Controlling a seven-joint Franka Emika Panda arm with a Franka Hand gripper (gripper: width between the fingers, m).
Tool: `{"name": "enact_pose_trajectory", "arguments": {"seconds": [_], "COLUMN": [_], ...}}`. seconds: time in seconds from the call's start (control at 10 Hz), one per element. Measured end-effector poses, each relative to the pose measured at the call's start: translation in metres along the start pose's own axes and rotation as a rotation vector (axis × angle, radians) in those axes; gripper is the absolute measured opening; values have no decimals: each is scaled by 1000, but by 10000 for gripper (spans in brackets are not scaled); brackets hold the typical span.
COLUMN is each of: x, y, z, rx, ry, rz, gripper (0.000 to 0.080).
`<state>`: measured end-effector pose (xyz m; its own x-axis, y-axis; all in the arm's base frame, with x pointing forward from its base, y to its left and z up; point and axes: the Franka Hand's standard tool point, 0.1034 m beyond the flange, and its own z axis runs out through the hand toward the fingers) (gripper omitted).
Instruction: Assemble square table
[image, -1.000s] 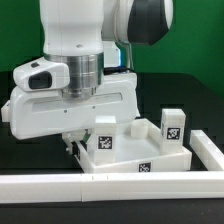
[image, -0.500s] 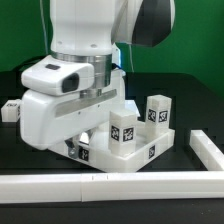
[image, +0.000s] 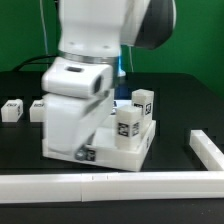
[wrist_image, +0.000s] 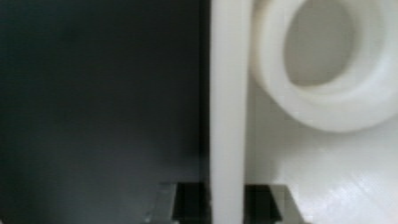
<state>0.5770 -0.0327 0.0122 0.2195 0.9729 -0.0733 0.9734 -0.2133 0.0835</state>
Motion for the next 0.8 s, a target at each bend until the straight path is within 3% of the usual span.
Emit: {"name": "enact_pose_trajectory", "arguments": {"seconds": [0.1, 0.5, 0.7, 0.8], "x": [10, 6, 35, 41], "y": [0, 0, -3, 1], "z": [-1, -2, -4, -9], "rx": [-12, -24, -82, -125], "ry": [8, -14, -12, -15], "rz": [-54, -239, -457, -587], "gripper": [64, 65, 67, 68]}}
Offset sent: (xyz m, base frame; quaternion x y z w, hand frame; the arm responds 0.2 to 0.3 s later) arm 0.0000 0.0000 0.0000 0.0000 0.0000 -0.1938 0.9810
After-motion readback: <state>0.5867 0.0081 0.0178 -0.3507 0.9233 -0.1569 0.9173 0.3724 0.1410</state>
